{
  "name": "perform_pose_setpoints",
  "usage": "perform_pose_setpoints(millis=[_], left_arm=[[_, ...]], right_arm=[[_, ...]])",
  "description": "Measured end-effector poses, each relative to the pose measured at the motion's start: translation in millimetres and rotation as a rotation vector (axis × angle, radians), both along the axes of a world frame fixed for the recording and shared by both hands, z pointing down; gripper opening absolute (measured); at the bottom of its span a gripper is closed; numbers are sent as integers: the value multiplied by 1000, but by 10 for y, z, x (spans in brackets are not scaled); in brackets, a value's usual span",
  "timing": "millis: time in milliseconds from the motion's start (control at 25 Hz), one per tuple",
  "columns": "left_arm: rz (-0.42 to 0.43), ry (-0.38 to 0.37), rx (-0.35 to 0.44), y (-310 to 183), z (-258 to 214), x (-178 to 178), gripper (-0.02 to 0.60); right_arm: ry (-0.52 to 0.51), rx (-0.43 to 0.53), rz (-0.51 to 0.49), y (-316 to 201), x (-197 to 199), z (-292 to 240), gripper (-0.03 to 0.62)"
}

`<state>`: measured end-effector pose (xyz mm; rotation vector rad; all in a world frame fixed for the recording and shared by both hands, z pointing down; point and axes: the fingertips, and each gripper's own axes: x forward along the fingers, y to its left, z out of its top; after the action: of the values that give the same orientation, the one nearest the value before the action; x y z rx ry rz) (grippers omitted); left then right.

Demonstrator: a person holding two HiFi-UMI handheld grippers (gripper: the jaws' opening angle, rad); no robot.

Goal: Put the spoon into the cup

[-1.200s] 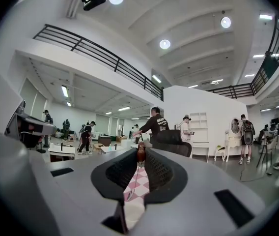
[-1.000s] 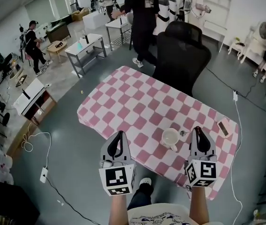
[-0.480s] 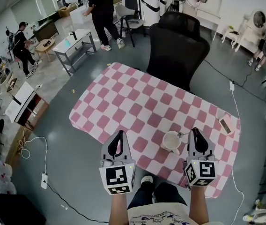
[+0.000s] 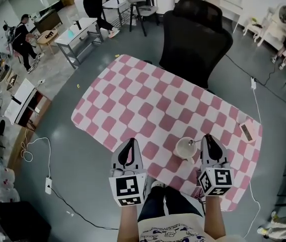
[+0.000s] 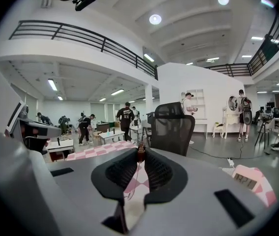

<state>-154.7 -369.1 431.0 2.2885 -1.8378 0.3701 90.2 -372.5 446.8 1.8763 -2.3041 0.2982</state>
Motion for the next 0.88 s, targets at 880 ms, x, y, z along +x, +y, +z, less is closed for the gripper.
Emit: perform_pose_setpoints(millis=[880], left_arm=[[-9,-13,-157,-224,820,239,11]], right_arm=[[-36,-220,-108,-277,-8,1033,57]])
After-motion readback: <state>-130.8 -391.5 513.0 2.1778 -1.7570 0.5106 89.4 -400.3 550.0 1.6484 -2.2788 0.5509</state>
